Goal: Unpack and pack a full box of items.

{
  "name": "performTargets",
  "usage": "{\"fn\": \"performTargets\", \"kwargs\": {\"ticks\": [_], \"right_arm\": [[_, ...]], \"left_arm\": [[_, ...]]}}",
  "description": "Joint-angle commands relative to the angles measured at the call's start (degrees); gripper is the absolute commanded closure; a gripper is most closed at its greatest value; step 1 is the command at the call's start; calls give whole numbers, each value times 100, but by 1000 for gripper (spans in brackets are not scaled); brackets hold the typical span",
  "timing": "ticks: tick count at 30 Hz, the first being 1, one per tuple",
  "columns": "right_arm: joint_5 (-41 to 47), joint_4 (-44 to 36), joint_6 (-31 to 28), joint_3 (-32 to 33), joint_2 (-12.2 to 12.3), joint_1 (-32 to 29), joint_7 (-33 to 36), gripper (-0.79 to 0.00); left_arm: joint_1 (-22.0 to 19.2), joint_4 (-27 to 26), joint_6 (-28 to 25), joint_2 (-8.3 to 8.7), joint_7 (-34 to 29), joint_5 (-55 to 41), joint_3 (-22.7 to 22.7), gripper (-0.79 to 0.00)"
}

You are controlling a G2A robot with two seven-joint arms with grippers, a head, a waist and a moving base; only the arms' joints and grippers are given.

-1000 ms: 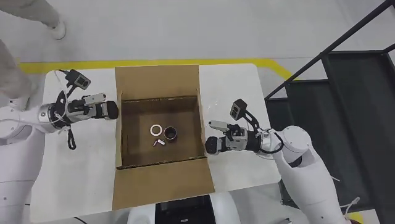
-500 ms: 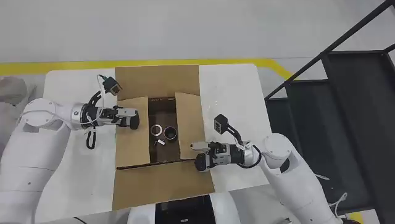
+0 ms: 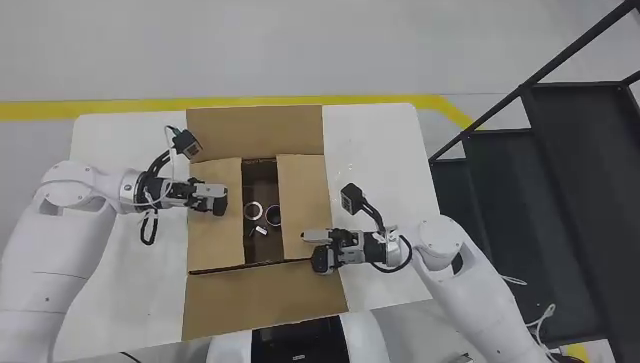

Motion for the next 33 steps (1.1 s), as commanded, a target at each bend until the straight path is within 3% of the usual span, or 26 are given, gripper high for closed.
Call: {"fn": "performTargets", "kwargs": {"ticks": [1,11,19,23,27,33], "right_arm": [[30,104,-79,-67,-9,109,-84,-785],[9,597,-340,-302,-22,489,-301,-785],[488,185,-118,86,61,485,-63,-785],[413,-7,163,600,182,365,254,-785],[-341,-146,480,1038,360,143,902,-785],[-805,-428,744,1252,530,-386,1720,-785]], "left_arm": [[-56,14,-84,11,3,246,49,-785],[-159,76,-238,11,83,657,192,-785],[-226,76,-319,37,255,331,-35,-785],[-248,117,-387,73,384,239,-246,-785],[-245,131,-439,119,475,254,-452,-785],[-168,107,-481,200,600,301,-784,-785]]}}
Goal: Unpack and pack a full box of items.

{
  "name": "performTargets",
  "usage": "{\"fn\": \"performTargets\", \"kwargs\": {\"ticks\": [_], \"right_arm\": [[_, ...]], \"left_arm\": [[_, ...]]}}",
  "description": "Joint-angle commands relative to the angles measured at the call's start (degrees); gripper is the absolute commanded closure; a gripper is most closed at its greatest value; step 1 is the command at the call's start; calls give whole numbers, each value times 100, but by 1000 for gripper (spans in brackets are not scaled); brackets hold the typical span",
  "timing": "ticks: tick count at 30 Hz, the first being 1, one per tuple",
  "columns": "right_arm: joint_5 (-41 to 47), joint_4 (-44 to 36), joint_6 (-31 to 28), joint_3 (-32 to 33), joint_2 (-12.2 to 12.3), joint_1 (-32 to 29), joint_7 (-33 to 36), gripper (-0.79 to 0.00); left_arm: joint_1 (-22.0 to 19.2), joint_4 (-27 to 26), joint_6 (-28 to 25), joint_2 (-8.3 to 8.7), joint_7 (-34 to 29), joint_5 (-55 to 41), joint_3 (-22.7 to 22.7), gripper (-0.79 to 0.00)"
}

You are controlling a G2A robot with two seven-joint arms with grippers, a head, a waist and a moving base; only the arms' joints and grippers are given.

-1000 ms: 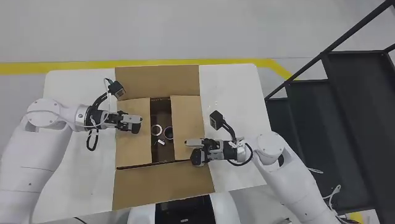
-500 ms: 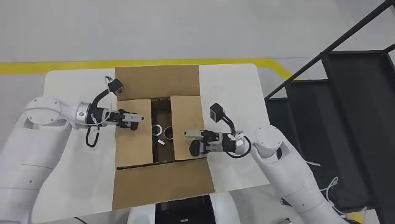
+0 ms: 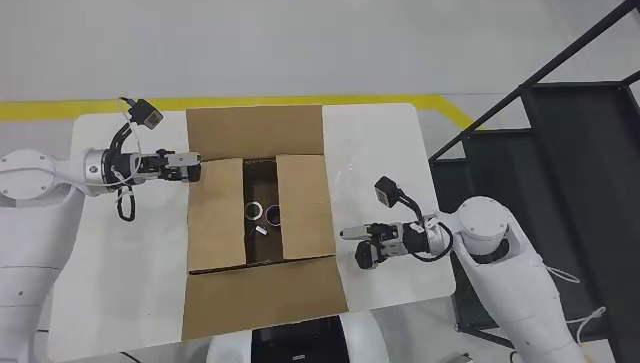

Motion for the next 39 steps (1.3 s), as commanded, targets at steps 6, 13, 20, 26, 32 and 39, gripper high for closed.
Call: {"fn": "performTargets", "kwargs": {"ticks": [6,13,20,26,32,39], "right_arm": [[-284,-348,-61,-256,80,-546,144,-785],[-395,-587,-192,-681,92,-715,-245,-785],[292,-756,126,-763,72,-668,-750,-785],[1652,-762,639,-485,33,-652,-1322,-785],[2678,-556,662,-487,-32,-497,-1909,-785],[3141,-252,181,-793,-127,-174,-2665,-785]], "left_arm": [[138,-117,18,100,77,112,-362,-785],[287,-261,68,192,87,218,-673,-785],[443,-396,156,275,74,340,-916,-785],[527,-424,180,307,137,381,-974,-785],[557,-462,185,311,170,410,-878,-785],[543,-416,160,323,142,426,-811,-785]]}}
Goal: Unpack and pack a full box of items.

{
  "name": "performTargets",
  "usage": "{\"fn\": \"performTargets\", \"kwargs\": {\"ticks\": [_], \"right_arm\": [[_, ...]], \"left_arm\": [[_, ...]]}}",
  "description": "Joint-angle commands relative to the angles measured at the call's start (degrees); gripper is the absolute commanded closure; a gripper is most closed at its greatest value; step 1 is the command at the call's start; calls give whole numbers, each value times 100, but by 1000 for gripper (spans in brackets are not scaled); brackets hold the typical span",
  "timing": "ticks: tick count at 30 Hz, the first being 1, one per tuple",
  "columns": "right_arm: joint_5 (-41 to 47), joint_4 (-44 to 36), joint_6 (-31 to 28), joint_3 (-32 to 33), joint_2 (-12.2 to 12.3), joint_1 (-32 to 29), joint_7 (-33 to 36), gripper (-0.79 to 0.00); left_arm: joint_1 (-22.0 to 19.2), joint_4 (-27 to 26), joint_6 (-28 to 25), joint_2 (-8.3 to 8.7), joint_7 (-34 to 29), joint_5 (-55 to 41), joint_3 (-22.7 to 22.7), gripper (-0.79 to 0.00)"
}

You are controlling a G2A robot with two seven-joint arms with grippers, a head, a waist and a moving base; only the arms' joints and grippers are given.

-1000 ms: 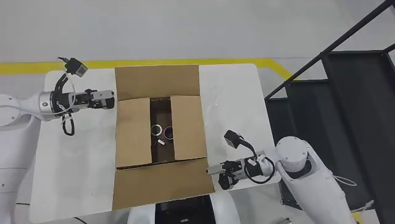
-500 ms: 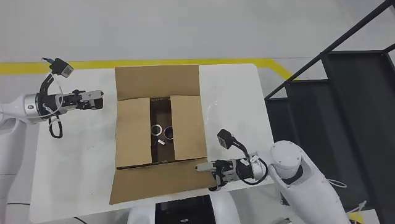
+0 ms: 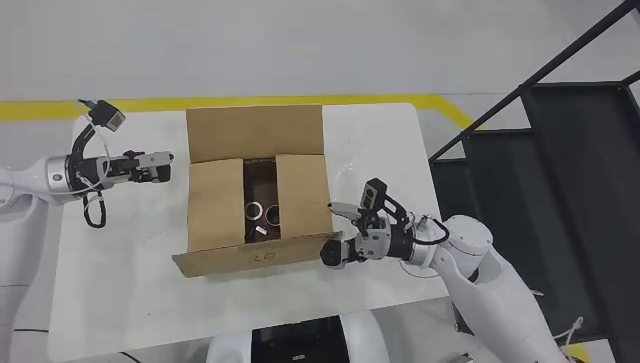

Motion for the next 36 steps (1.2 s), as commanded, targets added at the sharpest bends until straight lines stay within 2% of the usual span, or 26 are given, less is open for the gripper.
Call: {"fn": "performTargets", "kwargs": {"ticks": [1,11,22,26,36], "right_arm": [[-202,105,-245,-129,-16,120,-192,-785],[-1054,658,-1098,-648,-56,479,-412,-785],[-1434,514,-1781,-736,-32,539,-168,-785],[-1464,511,-1887,-759,-25,563,-76,-785],[-1507,532,-1933,-753,3,591,50,-785]], "left_arm": [[-6,26,-13,2,8,-2,22,-785],[-217,328,-235,-28,375,71,183,-785],[-783,1223,-636,-186,1590,1159,860,-785],[-950,1612,-1076,-272,2129,1751,1184,-785],[-1399,2363,-2220,-653,3414,1910,1987,-785]]}}
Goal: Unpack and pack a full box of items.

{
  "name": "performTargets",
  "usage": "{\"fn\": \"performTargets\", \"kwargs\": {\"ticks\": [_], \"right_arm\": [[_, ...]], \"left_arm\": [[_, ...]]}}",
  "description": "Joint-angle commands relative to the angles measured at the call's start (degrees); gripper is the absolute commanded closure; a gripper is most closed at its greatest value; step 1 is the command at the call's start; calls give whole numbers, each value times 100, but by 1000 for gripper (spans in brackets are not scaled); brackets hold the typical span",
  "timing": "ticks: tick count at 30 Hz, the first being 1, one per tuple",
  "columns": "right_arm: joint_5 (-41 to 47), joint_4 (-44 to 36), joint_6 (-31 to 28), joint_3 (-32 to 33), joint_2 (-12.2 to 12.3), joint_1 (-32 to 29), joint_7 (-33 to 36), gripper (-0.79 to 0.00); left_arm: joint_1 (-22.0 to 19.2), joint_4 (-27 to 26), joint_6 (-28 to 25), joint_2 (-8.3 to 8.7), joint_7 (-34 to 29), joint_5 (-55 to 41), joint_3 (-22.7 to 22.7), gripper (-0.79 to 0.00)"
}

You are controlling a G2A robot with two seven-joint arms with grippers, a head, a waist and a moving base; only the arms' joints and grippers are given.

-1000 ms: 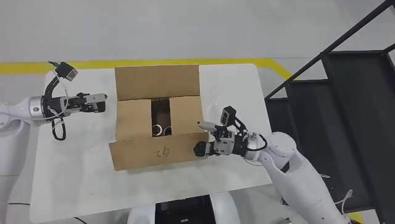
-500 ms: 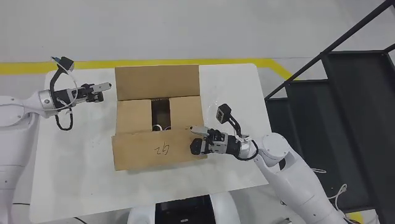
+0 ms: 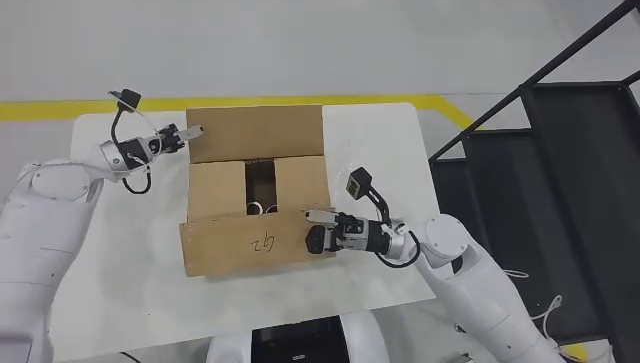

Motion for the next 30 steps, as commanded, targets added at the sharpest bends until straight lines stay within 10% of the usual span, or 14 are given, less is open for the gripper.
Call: {"fn": "performTargets", "kwargs": {"ticks": [1,17,30], "right_arm": [[-9,-10,9,32,11,-17,24,-785],[-145,-116,171,73,77,-130,90,-785],[-319,-16,156,-43,99,-62,90,-785]], "left_arm": [[-93,169,-137,-73,275,-71,101,-785],[-407,352,-430,-171,-1444,-2219,-32,-785],[1034,-1893,1306,335,-3182,-3165,-674,-785]]}}
